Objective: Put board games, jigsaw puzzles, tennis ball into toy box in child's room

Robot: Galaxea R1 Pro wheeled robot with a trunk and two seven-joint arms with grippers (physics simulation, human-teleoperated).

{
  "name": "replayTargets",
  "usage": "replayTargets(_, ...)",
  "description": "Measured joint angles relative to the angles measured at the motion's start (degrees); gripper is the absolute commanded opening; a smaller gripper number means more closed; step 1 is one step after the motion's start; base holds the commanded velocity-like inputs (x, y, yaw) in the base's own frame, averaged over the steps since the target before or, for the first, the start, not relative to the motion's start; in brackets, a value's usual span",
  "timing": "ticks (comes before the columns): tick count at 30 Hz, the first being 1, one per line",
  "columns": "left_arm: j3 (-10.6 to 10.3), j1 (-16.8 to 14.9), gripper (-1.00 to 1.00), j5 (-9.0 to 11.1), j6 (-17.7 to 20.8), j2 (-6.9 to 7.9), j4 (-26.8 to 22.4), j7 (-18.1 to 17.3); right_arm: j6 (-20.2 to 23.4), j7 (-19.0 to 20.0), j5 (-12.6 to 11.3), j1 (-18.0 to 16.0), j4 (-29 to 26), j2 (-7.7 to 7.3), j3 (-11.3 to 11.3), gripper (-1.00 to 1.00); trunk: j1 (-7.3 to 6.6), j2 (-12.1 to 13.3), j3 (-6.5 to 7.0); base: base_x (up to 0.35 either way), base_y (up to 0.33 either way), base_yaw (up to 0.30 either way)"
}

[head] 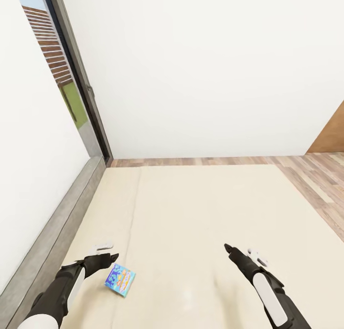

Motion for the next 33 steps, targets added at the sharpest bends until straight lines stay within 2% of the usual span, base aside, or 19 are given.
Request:
replayTargets(14, 0.11, 0.00, 1.00, -0.36, 0.46, 0.09, 0.09, 0.14, -0.17, -0.42, 0.12, -0.01, -0.01, 0.03, 0.18, 1.00, 0.00, 0.00, 0.00, 0.000, 0.000, 0.000)
replayTargets(17, 0.18, -0.17, 1.00, -0.41, 0.82, 0.24, 0.27, 0.17, 0.45, -1.61, 1.61, -0.02, -0.31, 0.01, 1.84, 1.00, 0.00, 0.00, 0.00, 0.000, 0.000, 0.000)
replayTargets(19, 0.22, -0.36, 1.00, -0.41, 1.23, 0.37, 0.50, 0.18, 0.80, -3.14, 3.83, -0.02, -0.64, 0.03, 3.84, 1.00, 0.00, 0.00, 0.00, 0.000, 0.000, 0.000)
replayTargets(21, 0.25, -0.67, 1.00, -0.42, 2.42, 0.55, 1.96, 0.19, 1.96, -6.26, 6.98, -0.02, -2.14, 0.07, 6.82, 1.00, 0.00, 0.00, 0.00, 0.000, 0.000, 0.000)
replayTargets(22, 0.25, -0.74, 1.00, -0.41, 2.80, 0.60, 2.59, 0.18, 2.64, -7.14, 7.63, -0.02, -2.93, 0.06, 7.51, 1.00, 0.00, 0.00, 0.00, 0.000, 0.000, 0.000)
replayTargets(24, 0.24, -1.01, 1.00, -0.44, 4.07, 1.10, 5.58, 0.13, 6.99, -10.09, 9.10, -0.02, -8.17, 0.03, 9.52, 1.00, 0.00, 0.00, 0.00, 0.000, 0.000, 0.000)
replayTargets(25, 0.25, -1.08, 1.00, -0.42, 4.29, 1.32, 6.39, 0.12, 8.44, -10.73, 9.32, -0.02, -10.13, 0.02, 9.82, 1.00, 0.00, 0.00, 0.00, 0.000, 0.000, 0.000)
replayTargets(28, 0.27, -2.60, 1.00, -0.31, 5.39, 2.53, 9.49, 0.09, 17.65, -13.65, 9.41, 0.05, -21.41, 0.11, 10.74, 1.00, 0.00, -0.01, 0.01, 0.000, 0.000, 0.000)
replayTargets(31, 0.25, -4.40, 1.00, -0.36, 6.79, 2.82, 10.27, 0.08, 22.93, -15.00, 9.37, 0.07, -25.33, 0.59, 11.01, 1.00, 0.00, 0.00, 0.00, 0.000, 0.000, 0.000)
replayTargets(33, 0.20, -5.43, 1.00, -0.48, 7.75, 2.84, 10.58, 0.10, 26.21, -15.86, 9.41, 0.08, -26.96, 1.99, 11.02, 1.00, 0.00, 0.00, 0.00, 0.000, 0.000, 0.000)
